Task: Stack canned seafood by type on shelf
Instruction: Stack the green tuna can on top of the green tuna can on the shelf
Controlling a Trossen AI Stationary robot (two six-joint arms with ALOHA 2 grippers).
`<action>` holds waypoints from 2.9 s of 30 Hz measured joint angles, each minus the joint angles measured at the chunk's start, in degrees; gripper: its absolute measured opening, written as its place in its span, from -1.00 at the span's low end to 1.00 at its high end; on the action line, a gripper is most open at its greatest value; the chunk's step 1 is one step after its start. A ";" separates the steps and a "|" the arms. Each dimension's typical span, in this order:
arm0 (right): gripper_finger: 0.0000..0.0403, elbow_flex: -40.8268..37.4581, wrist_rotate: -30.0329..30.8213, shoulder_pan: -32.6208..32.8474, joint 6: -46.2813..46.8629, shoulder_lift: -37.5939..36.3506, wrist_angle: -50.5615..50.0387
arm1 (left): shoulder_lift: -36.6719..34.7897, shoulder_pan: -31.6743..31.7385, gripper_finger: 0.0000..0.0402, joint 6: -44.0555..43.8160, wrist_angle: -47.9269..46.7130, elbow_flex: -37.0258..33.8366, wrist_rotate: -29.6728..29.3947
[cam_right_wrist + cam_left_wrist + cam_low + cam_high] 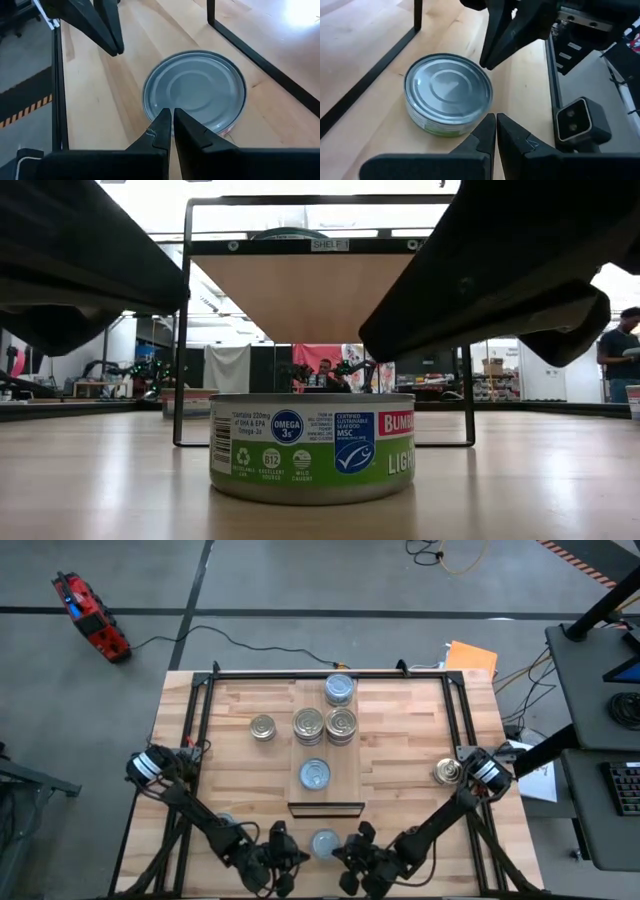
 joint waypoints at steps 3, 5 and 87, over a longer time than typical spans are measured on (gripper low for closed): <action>-0.94 -0.11 -0.33 -0.02 0.41 0.00 0.11 | 0.03 0.82 -1.00 0.06 -0.02 0.00 0.00; -0.94 -0.38 -0.73 -0.02 0.94 0.02 -0.09 | 0.03 1.52 -1.00 0.53 -0.02 0.00 0.00; -0.95 -5.07 -5.01 -1.58 12.94 -2.13 2.71 | 0.14 0.41 -1.00 2.56 0.05 0.07 3.37</action>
